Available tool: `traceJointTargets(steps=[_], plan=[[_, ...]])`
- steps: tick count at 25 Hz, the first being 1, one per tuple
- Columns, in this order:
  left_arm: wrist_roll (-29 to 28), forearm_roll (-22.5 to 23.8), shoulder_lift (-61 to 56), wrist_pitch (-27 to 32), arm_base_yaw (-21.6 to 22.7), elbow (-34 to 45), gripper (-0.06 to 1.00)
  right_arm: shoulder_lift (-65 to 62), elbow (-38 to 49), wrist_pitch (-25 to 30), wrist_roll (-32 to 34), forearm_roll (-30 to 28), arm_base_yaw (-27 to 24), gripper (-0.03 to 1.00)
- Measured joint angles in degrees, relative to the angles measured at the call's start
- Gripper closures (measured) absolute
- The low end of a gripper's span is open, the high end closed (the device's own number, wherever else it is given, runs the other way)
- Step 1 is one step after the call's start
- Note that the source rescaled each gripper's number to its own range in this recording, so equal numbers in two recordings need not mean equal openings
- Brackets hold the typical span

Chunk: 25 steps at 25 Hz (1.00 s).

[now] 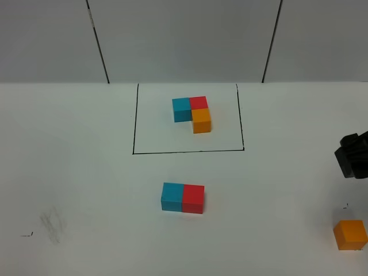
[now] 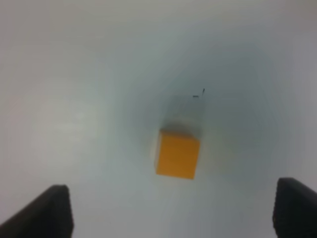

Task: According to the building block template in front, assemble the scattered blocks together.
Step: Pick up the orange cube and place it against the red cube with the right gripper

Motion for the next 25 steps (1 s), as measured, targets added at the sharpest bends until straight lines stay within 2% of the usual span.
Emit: traceJointTargets(steps=[7, 12, 16, 25], plan=[[0.0, 0.0, 0.0, 0.0, 0.0, 0.0, 0.10, 3.2, 0.7, -3.8, 2.4, 0.2, 0.0, 0.08], [-0.1, 0.0, 0.0, 0.0, 0.0, 0.0, 0.10, 4.6, 6.0, -7.6, 4.5, -2.2, 0.0, 0.08], [-0.1, 0.0, 0.0, 0.0, 0.0, 0.0, 0.10, 4.6, 10.1, -10.2, 8.9, -4.5, -0.3, 0.08], [-0.1, 0.0, 0.0, 0.0, 0.0, 0.0, 0.10, 5.2, 15.7, -16.7, 10.6, -2.9, -7.3, 0.08]])
